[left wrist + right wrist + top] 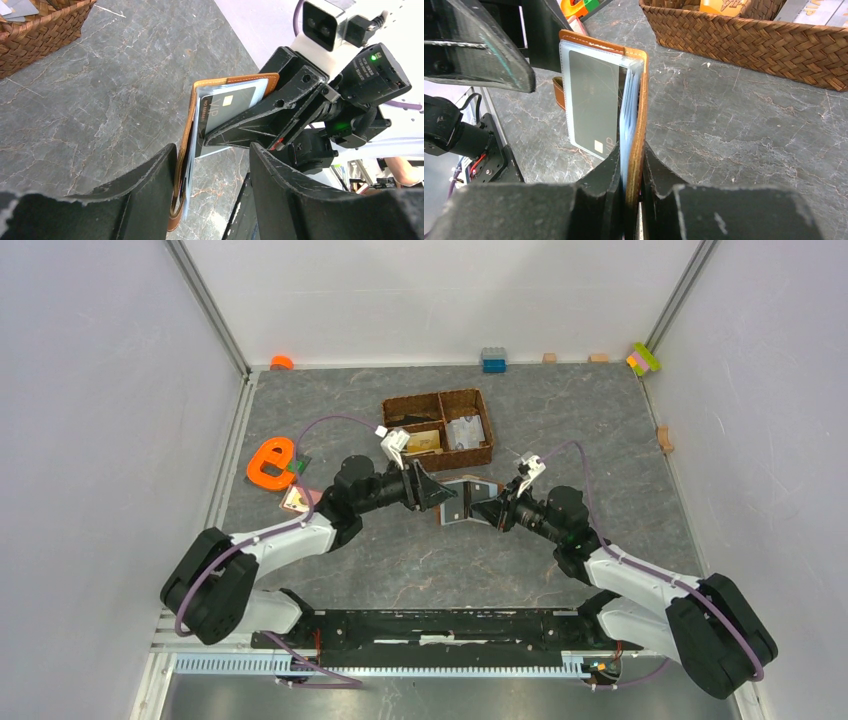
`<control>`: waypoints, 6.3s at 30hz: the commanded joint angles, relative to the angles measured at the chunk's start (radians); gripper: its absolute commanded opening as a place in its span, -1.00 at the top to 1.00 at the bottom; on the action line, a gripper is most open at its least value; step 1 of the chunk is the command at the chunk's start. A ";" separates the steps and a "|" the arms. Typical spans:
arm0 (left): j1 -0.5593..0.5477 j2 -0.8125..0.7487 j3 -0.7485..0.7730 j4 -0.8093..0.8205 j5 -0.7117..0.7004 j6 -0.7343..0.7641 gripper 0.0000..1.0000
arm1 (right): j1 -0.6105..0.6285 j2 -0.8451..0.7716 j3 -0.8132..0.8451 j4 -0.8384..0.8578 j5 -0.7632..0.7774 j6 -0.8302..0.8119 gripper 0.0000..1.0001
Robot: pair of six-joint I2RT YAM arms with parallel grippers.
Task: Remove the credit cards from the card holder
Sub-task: Remove the credit card from the card holder, then place the credit card in the storage box.
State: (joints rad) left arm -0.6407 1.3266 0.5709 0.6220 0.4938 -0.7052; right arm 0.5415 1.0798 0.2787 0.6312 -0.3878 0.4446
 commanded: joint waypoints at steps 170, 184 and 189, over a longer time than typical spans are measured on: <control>0.084 -0.152 0.005 -0.226 -0.231 -0.019 0.95 | -0.274 -0.040 -0.115 0.317 -0.179 0.245 1.00; 0.084 -0.382 -0.110 -0.253 -0.490 -0.007 0.95 | -0.274 -0.045 -0.105 0.290 -0.157 0.223 1.00; 0.084 -0.435 -0.124 -0.273 -0.543 0.008 0.95 | -0.274 -0.028 -0.091 0.288 -0.155 0.221 1.00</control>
State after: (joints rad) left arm -0.5613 0.9440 0.4538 0.3302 0.0261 -0.7406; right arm 0.2718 1.0431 0.1421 0.8986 -0.5556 0.6868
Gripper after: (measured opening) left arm 0.053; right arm 0.005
